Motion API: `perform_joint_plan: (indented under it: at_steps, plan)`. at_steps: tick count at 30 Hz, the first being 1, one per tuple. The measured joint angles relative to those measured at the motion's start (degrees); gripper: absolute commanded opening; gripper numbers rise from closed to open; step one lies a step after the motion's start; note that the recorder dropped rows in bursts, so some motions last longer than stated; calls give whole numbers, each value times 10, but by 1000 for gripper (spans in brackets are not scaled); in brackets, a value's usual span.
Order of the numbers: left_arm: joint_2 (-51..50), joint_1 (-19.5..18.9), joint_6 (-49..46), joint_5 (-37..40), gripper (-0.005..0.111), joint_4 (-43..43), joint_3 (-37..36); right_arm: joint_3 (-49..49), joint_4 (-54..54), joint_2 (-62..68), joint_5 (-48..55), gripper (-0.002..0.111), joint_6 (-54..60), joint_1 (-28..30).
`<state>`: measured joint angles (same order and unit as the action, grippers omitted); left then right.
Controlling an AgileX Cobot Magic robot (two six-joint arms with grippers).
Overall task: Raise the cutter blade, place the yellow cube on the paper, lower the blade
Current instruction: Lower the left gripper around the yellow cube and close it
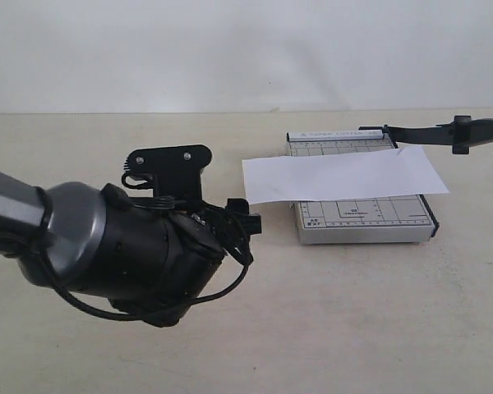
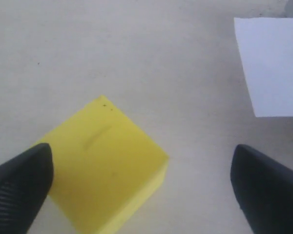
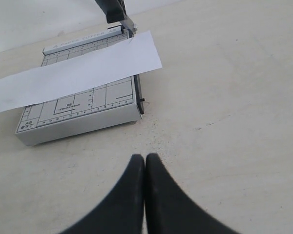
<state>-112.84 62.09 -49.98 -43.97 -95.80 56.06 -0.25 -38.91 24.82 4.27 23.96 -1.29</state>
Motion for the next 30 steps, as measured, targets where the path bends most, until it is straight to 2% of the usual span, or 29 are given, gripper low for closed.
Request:
perform_joint_plan:
  at_steps: [6, 22, 24, 26, 30]
  plan:
    - [34, 2, 0, -75, 91, -33, -1, 0, 0, 0, 0, 0, 0, 0]
    - [-1, -2, 41, -40, 91, -40, -1, 0, -11, 0, 9, 0, -2, 0]
    - [-11, -18, 44, -14, 91, -34, -1, 0, -11, 0, 9, 0, -2, 0]
    - [-20, -58, 49, 80, 91, 46, 0, 0, -11, 0, 9, 0, -2, 0]
    - [-23, -103, 54, 172, 91, 110, 11, 0, -11, 0, 9, 0, -2, 0]
